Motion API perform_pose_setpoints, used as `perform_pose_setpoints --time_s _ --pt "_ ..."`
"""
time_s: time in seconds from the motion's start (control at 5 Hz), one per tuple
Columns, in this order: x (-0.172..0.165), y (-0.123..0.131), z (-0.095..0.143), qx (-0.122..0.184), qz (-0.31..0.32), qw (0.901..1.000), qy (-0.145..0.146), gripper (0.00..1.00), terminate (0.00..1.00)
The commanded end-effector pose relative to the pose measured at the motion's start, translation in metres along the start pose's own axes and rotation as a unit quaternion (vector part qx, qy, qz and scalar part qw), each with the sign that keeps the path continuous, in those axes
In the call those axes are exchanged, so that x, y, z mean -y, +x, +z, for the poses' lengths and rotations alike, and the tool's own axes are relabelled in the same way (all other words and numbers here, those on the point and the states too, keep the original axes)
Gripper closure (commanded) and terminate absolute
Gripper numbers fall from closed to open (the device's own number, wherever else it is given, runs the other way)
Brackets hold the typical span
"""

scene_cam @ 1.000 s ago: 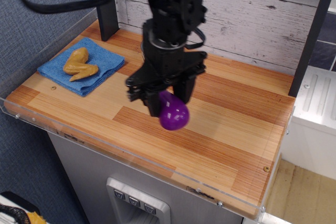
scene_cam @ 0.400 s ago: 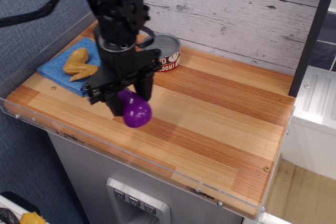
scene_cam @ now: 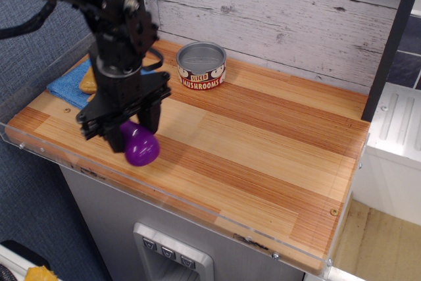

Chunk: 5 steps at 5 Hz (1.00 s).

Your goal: Put the eggplant on the edge of the table near the blue rag.

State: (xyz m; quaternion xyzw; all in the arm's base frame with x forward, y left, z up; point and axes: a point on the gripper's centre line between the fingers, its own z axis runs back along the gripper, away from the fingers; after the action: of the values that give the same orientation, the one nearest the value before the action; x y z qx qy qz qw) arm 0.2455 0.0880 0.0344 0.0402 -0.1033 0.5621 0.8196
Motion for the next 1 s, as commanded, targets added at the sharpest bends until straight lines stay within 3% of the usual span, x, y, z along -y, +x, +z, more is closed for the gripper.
perform_pose_setpoints --time_s 0.0,0.2,0.4,0.6,0.8 --pt "-0.0063 0.0134 -0.0095 -0.001 0.018 0.9998 0.0 1.0 0.0" --pt "-0.0065 0.0147 -0.012 -0.002 0.006 1.0 0.003 1.0 0.0" --pt "-0.0064 0.0153 -0.0157 -0.008 -0.011 0.9997 -0.02 1.0 0.0" --pt "-0.0075 0.016 -0.0165 -0.006 -0.007 0.9996 -0.027 0.0 0.0" --pt "-0.0061 0.0181 -0.0162 -0.01 -0.027 0.9981 -0.054 0.0 0.0"
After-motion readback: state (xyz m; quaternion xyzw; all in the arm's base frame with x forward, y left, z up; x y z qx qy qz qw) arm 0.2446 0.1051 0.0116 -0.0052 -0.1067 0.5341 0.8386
